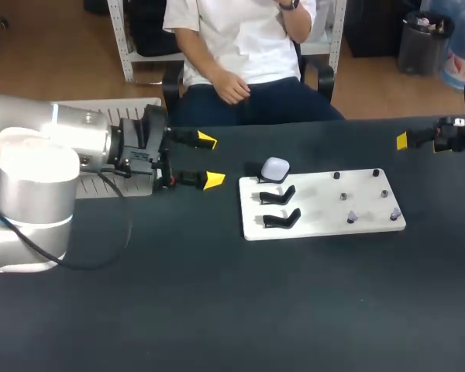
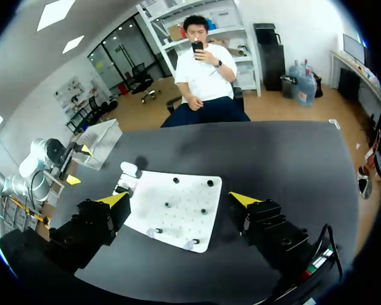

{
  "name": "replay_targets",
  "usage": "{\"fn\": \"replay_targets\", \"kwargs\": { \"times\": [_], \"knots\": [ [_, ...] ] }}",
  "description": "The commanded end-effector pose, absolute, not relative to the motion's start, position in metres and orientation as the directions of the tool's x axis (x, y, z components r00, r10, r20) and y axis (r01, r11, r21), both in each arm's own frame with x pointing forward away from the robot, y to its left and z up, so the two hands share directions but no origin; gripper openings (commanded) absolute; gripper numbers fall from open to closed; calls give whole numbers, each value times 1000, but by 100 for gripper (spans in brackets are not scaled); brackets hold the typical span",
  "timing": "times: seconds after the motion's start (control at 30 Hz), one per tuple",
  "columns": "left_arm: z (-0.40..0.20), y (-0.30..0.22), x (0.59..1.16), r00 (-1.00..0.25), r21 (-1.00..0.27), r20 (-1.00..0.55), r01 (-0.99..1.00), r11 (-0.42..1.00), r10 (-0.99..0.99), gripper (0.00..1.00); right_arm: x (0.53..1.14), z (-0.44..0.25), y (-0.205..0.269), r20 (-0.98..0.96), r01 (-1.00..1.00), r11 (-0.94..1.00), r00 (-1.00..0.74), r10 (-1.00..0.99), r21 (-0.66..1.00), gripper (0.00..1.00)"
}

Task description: Pick up each earbud case from the left stands, insert the matching earbuds, close the lid, and place the case in the box.

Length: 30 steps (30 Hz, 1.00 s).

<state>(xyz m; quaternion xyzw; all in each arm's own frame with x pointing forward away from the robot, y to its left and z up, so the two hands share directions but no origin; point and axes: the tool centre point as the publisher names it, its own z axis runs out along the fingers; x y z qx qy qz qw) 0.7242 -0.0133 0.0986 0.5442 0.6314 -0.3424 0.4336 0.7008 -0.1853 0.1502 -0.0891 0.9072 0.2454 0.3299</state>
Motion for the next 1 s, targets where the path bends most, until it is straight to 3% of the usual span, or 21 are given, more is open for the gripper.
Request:
{"fn": "replay_targets", "kwargs": {
  "times": [0.03, 1.0],
  "knots": [
    [84, -36, 736, -40, 23, -914, 988, 152, 403, 100, 700, 150, -185, -643, -323, 864, -766, 0, 385, 100],
    [58, -70, 760, -78, -8, -886, 988, 153, 458, 100, 700, 150, -185, -643, -323, 864, -766, 0, 385, 100]
  ]
}}
